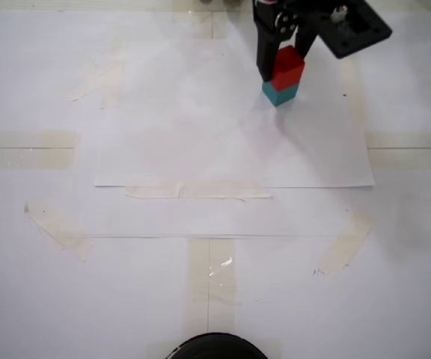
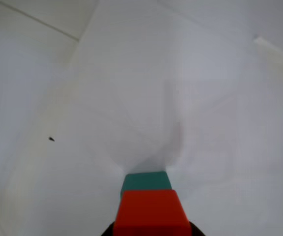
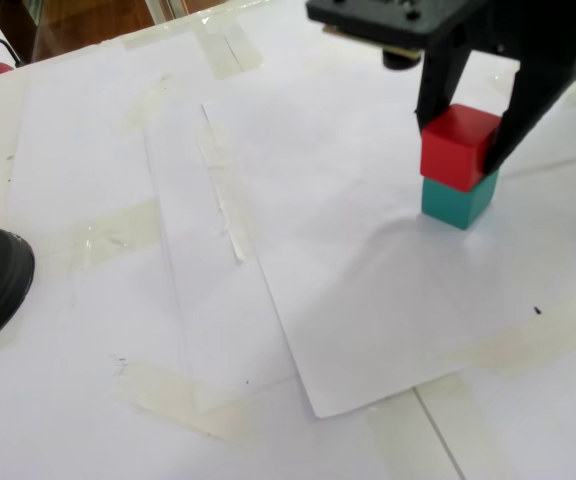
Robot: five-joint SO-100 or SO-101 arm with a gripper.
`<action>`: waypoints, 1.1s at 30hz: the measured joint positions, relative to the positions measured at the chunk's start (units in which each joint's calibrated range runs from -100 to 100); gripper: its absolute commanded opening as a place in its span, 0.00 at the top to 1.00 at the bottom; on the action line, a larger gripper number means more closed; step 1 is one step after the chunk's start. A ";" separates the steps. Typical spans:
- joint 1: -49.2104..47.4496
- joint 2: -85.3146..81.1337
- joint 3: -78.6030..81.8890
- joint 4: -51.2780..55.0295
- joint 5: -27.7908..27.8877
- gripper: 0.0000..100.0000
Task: Put the red cube on the top of the blue cube.
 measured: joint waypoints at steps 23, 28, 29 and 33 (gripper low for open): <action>-3.87 0.00 -2.44 4.39 -3.37 0.57; -5.26 0.00 -5.96 6.02 -3.61 0.57; -5.34 -0.35 -7.05 6.67 -3.61 0.58; -5.63 -4.08 -11.39 10.65 -3.61 0.61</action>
